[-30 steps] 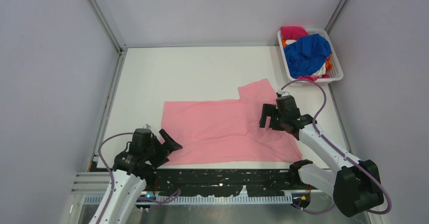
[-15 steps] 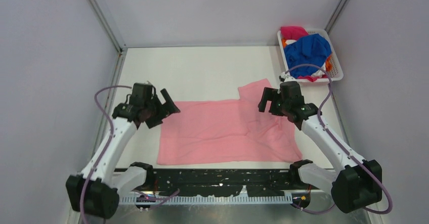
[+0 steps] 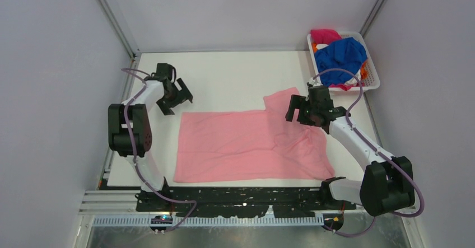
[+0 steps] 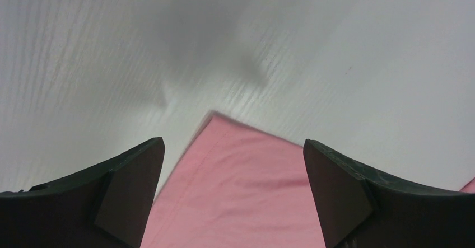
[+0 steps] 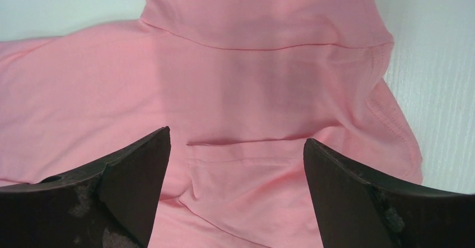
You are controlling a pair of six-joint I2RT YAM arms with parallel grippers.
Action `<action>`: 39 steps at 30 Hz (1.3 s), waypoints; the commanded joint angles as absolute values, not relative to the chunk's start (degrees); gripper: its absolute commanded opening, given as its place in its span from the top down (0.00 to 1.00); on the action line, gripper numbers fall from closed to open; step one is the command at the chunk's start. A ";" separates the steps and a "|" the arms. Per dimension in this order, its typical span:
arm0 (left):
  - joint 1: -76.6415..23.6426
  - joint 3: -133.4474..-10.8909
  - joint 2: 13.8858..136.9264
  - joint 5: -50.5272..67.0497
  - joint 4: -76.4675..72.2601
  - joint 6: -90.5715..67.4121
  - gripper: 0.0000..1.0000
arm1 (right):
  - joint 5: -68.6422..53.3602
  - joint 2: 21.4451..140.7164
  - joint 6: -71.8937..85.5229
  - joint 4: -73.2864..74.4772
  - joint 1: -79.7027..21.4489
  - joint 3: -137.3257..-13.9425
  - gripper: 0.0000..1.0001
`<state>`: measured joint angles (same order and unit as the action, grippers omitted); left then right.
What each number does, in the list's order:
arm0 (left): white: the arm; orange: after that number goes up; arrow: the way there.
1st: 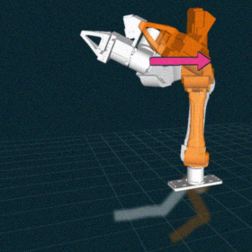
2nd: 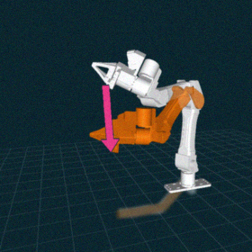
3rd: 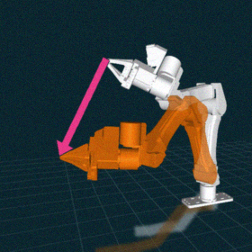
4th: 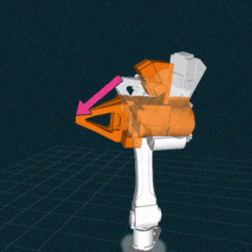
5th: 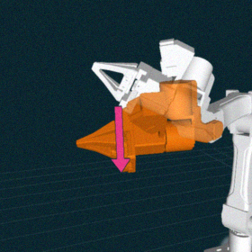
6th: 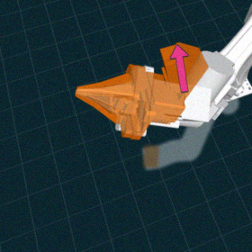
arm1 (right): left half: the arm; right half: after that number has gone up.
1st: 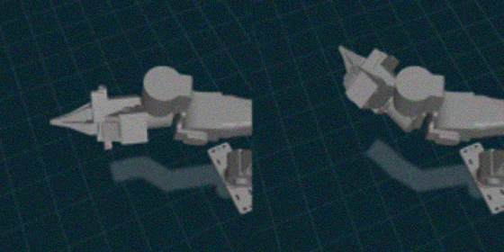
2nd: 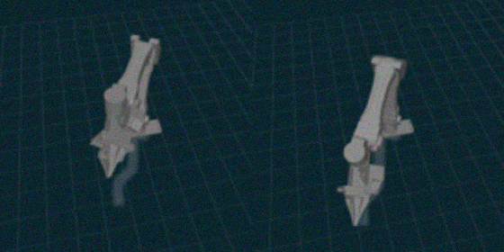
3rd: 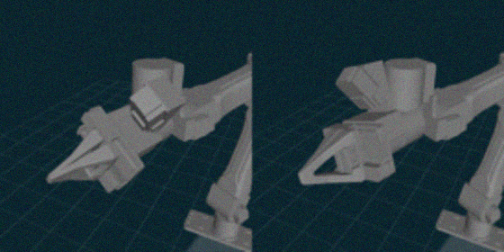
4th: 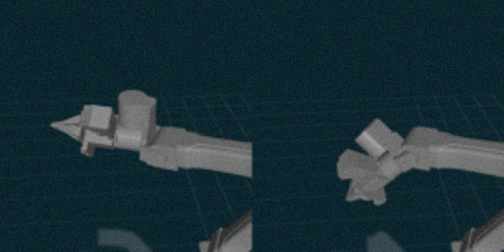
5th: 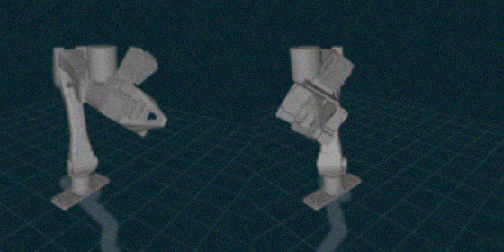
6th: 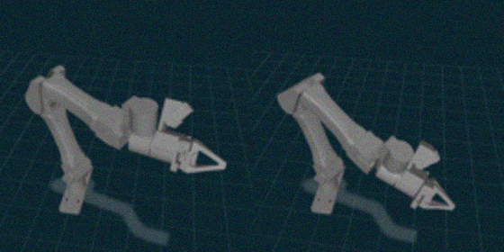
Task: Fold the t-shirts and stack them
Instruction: Grab the side of the flattened tshirt furthest away from the robot with both arms
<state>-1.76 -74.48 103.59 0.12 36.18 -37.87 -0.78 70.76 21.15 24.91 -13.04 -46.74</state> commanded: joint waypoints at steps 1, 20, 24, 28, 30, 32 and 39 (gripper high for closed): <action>-2.07 -78.08 106.47 0.49 34.42 -37.45 0.00 | -1.87 70.83 20.49 23.20 -12.63 -49.39 0.05; -5.05 -75.93 106.84 3.44 35.87 -38.02 0.00 | -2.06 70.40 19.01 23.05 -12.04 -48.87 0.05; -5.01 -75.83 106.63 3.27 35.69 -38.35 0.00 | -3.37 70.72 18.79 21.55 -12.04 -46.58 0.05; -5.07 -76.82 107.39 3.69 36.34 -38.56 0.00 | -5.15 72.07 20.17 21.19 -12.06 -43.99 0.05; -5.03 -76.56 107.25 3.95 35.98 -38.81 0.00 | -5.14 72.13 20.85 20.95 -12.05 -42.31 0.04; -5.04 -76.28 107.07 4.10 35.76 -38.96 0.00 | -4.83 72.47 21.63 20.43 -12.08 -40.78 0.05; -5.02 -73.85 104.18 3.56 35.51 -38.59 0.00 | -3.02 77.47 23.97 18.86 -11.36 -38.32 0.05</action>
<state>-5.19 -75.37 108.12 3.60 35.79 -38.57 -4.12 75.50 21.74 21.78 -12.21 -38.89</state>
